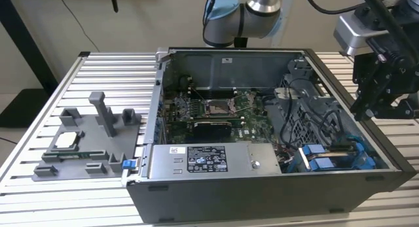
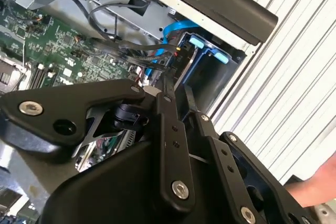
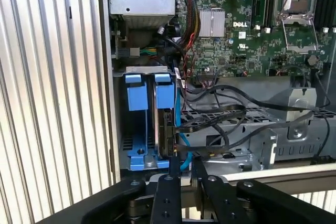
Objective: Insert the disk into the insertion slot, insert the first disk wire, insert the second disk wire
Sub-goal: 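Insert the second disk wire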
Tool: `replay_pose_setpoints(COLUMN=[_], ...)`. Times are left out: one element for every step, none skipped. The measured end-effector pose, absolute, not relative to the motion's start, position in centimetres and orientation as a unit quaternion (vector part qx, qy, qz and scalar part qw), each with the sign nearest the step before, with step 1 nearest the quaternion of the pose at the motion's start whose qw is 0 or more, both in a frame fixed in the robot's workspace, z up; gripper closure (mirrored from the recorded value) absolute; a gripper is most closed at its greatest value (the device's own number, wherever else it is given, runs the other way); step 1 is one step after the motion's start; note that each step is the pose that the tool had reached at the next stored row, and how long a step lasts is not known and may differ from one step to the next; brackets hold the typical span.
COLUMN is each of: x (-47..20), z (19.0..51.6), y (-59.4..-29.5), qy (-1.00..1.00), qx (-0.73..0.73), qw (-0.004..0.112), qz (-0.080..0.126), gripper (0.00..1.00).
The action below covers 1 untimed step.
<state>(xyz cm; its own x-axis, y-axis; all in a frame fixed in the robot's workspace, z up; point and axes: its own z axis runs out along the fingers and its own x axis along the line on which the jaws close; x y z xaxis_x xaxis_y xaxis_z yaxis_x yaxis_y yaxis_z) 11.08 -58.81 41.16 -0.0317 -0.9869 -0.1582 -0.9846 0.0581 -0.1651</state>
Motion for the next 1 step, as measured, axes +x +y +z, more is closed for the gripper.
replay_pose_setpoints(x=[11.08], z=[41.16], y=[-58.8], qy=[0.718], qx=[-0.686], qw=[0.115], qz=[-0.005], gripper=[0.0])
